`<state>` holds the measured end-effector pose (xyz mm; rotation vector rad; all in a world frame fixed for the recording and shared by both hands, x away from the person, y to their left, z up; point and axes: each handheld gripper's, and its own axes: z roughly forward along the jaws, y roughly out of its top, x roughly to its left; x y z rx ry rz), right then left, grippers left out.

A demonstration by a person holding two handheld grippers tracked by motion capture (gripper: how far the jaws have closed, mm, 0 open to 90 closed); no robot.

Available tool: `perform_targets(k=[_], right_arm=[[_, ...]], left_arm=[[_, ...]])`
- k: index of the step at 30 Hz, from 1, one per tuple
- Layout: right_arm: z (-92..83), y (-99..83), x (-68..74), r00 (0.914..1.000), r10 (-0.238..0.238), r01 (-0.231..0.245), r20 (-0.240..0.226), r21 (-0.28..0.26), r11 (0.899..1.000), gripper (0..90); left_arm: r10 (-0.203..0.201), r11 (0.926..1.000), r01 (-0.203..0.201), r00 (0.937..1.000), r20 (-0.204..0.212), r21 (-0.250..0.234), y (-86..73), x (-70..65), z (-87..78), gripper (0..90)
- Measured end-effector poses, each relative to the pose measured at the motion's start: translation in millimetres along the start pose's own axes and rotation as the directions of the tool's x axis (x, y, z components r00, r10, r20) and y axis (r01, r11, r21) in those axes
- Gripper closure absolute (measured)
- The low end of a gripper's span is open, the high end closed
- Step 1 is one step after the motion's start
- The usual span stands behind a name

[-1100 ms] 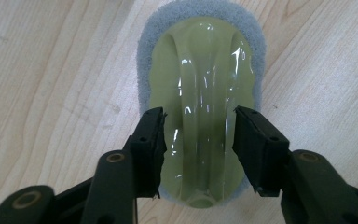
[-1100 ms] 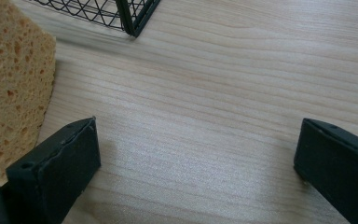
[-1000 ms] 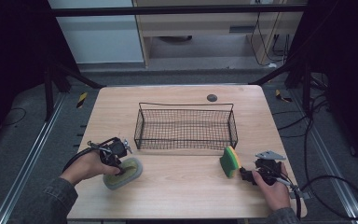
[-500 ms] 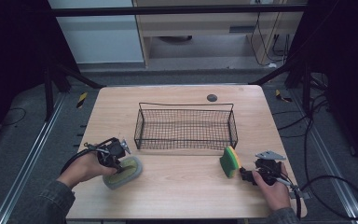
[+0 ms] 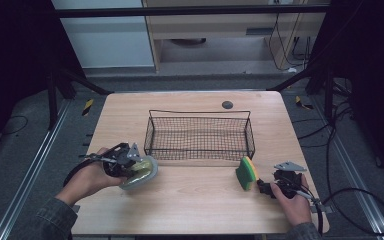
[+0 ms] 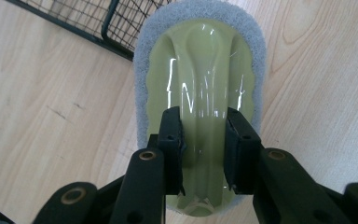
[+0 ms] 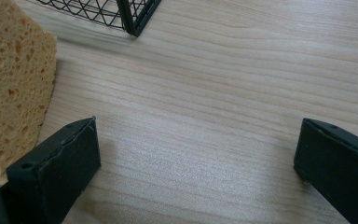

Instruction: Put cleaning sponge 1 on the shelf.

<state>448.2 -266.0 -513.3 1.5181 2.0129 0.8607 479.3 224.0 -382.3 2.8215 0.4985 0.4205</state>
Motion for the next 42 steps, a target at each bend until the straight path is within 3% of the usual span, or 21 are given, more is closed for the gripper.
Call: perform_targets(k=[15, 22, 26, 31, 34, 35, 38, 41, 42], right_arm=[[0.1, 0.1, -0.1, 1.0, -0.001, 0.001, -0.002, 0.0, 1.0, 0.6], [0.1, 0.0, -0.6, 1.0, -0.009, 0.009, -0.001, 0.002, 1.0, 0.6], [0.1, 0.0, -0.4, 1.0, -0.006, 0.006, -0.001, 0.0, 1.0, 0.6], [0.0, 0.0, -0.3, 1.0, -0.004, 0.004, -0.001, 0.002, 1.0, 0.6], [0.0, 0.0, -0.3, 1.0, -0.004, 0.005, -0.001, 0.002, 1.0, 0.6], [0.3, -0.1, -0.7, 1.0, -0.01, 0.01, 0.0, 0.0, 1.0, 0.6], [0.5, 0.0, -1.1, 0.9999, -0.016, 0.016, -0.001, 0.0, 1.0, 0.5], [0.6, 0.0, -0.8, 0.9999, -0.013, 0.013, -0.001, -0.001, 1.0, 0.5], [0.6, 0.0, -0.8, 0.9999, -0.012, 0.012, -0.001, -0.001, 1.0, 0.6]], left_arm=[[0.055, 0.9966, -0.059, 0.9958, -0.072, -0.056, 20.9, 1.7, -25.6, 70.9], [0.082, 0.9937, -0.091, 0.9887, -0.126, -0.067, 33.7, 6.2, -42.5, 70.9], [0.102, 0.991, -0.115, 0.9805, -0.168, -0.068, 41.7, 8.2, -49.9, 70.9], [0.13, 0.9858, -0.151, 0.9636, -0.234, -0.074, 53.5, 10.5, -55.4, 71.0], [0.135, 0.9846, -0.157, 0.9609, -0.242, -0.076, 57.2, 11.3, -55.0, 70.9], [0.148, 0.9828, -0.171, 0.9563, -0.252, -0.07, 61.3, 12.1, -54.7, 71.0], [0.155, 0.9812, -0.179, 0.9526, -0.262, -0.072, 65.3, 13.1, -54.7, 71.0], [0.171, 0.9774, -0.199, 0.9438, -0.283, -0.073, 73.4, 15.5, -55.6, 71.0], [0.172, 0.9769, -0.2, 0.9441, -0.281, -0.075, 75.6, 16.3, -55.3, 71.0]])
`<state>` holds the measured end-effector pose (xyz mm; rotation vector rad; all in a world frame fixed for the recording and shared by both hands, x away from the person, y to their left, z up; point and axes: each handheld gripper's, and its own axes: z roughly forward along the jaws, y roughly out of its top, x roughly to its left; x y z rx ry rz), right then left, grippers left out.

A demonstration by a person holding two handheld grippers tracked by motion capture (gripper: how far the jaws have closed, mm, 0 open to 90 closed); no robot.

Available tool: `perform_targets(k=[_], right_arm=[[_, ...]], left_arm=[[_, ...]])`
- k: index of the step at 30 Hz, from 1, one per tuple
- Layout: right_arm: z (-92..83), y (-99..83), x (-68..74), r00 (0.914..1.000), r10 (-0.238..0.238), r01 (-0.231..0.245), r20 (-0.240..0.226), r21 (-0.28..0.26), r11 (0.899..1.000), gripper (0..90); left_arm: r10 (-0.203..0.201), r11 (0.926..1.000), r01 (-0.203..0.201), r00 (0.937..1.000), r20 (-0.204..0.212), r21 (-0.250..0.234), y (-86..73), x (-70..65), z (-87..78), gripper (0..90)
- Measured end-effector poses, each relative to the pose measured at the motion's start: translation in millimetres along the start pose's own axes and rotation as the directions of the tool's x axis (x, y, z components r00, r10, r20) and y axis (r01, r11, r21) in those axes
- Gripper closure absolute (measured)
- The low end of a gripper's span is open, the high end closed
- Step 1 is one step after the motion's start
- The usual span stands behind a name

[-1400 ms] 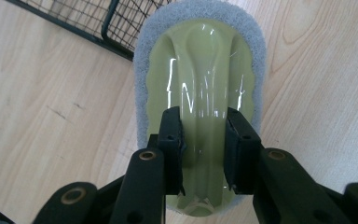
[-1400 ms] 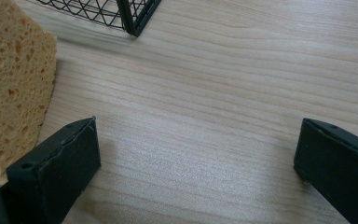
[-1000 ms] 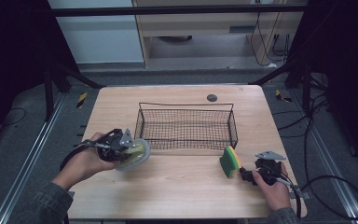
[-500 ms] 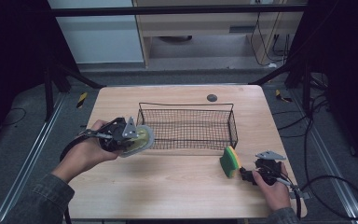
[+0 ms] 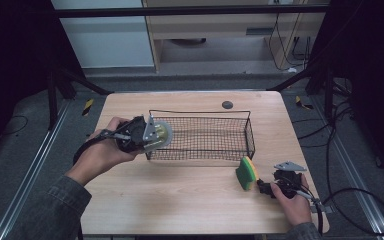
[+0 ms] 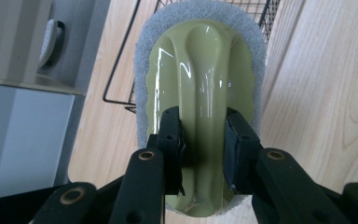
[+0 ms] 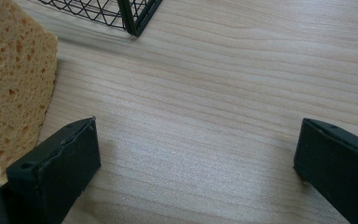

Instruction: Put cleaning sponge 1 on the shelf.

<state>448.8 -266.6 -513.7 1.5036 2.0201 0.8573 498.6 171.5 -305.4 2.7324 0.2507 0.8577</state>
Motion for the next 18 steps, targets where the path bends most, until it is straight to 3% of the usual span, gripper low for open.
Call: perform_targets(k=[8, 18], right_arm=[[0.0, 0.0, 0.2, 1.0, 0.001, -0.001, 0.001, 0.0, 1.0, 0.5], [0.1, 0.1, 0.4, 1.0, 0.002, -0.002, 0.002, 0.0, 1.0, 0.5]], left_arm=[[0.041, 0.9991, -0.041, 0.9992, -0.003, -0.009, 14.2, 5.3, 14.1, 71.0], [0.047, 0.9983, -0.047, 0.9987, -0.021, -0.033, 26.8, 15.4, 19.2, 71.0]])
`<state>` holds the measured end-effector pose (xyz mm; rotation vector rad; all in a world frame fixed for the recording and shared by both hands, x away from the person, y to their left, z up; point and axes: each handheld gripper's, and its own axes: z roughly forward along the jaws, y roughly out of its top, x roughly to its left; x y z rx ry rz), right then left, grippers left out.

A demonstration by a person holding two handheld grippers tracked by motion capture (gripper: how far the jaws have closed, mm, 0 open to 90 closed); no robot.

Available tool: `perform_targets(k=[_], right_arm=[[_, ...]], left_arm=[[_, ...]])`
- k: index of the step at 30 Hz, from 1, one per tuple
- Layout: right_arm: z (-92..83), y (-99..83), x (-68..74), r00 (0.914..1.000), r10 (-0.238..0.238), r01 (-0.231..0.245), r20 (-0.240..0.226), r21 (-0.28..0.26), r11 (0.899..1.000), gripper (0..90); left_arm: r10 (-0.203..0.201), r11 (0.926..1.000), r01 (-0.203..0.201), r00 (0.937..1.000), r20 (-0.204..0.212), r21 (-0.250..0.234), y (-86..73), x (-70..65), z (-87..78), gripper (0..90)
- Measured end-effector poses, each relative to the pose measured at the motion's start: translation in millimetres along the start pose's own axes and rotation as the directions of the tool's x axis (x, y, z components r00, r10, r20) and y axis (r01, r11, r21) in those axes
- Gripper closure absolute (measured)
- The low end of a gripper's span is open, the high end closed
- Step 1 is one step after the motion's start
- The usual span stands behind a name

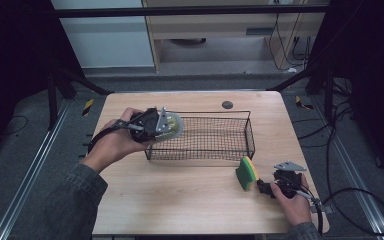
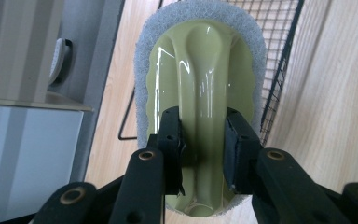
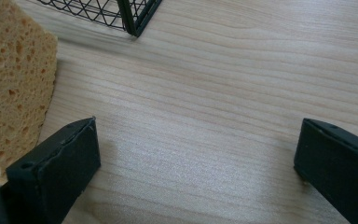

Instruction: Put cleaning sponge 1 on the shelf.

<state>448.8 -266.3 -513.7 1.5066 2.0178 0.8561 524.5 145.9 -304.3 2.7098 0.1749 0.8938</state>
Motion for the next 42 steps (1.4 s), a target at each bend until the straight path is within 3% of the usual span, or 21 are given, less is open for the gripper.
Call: perform_targets(k=[12, 27, 42], right_arm=[[0.1, 0.1, -0.1, 1.0, -0.001, 0.001, -0.001, 0.0, 1.0, 0.5], [0.1, 0.2, 0.1, 1.0, 0.001, -0.001, 0.0, 0.001, 1.0, 0.5], [0.1, 0.1, 0.2, 1.0, 0.001, -0.001, 0.001, 0.001, 1.0, 0.5]], left_arm=[[0.007, 1.0, -0.007, 0.9998, -0.02, 0.001, 5.0, 11.0, 12.9, 71.0], [-0.01, 0.9999, 0.01, 0.9999, -0.01, 0.007, 3.1, 18.0, 31.6, 71.0], [-0.024, 0.9997, 0.024, 0.9997, -0.011, -0.002, 2.5, 20.7, 36.5, 71.0]])
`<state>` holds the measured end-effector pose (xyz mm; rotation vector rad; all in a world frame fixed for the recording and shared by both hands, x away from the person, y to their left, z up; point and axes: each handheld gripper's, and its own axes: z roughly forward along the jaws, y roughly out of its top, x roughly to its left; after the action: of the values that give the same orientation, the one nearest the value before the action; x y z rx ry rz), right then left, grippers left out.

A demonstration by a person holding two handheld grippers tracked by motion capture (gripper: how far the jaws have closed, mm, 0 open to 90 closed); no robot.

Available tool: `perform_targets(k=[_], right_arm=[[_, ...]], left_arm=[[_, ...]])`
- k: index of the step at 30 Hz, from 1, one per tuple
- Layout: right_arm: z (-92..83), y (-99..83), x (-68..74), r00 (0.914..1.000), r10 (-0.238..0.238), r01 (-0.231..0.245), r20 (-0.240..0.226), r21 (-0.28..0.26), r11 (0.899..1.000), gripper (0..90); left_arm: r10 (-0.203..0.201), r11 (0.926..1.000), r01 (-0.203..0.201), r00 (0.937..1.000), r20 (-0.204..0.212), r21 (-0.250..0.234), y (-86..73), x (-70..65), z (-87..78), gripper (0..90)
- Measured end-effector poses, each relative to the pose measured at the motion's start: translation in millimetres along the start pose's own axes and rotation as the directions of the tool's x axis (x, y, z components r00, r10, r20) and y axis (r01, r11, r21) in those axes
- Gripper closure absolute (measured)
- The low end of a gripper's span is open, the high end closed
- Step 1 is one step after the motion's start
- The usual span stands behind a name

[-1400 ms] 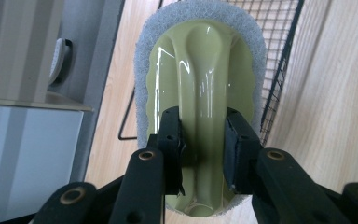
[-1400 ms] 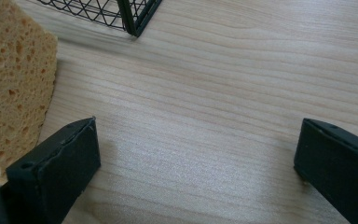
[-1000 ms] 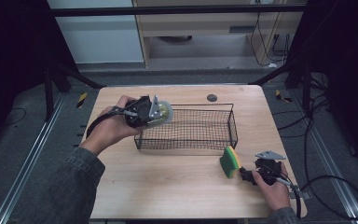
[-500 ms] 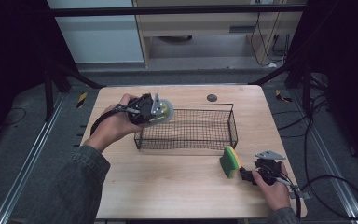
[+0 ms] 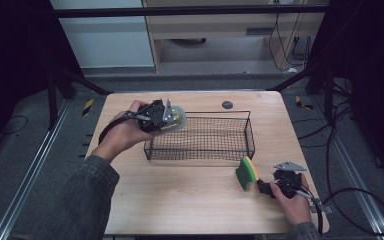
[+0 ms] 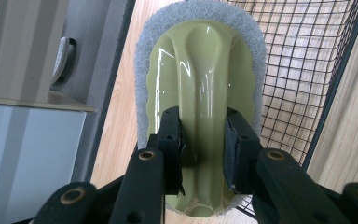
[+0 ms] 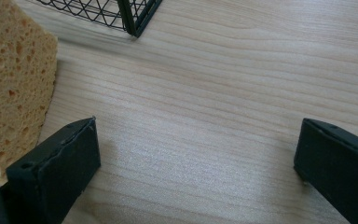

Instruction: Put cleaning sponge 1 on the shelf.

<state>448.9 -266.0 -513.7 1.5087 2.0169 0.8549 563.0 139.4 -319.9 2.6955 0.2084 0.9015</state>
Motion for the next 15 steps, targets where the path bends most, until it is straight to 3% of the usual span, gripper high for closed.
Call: perform_targets(k=[15], right_arm=[[0.0, 0.0, 0.0, 1.0, 0.0, 0.0, 0.0, 0.0, 1.0, 0.5]], left_arm=[[0.007, 0.9999, -0.007, 0.9999, 0.008, 0.015, -0.5, -1.3, 7.9, 71.0]])
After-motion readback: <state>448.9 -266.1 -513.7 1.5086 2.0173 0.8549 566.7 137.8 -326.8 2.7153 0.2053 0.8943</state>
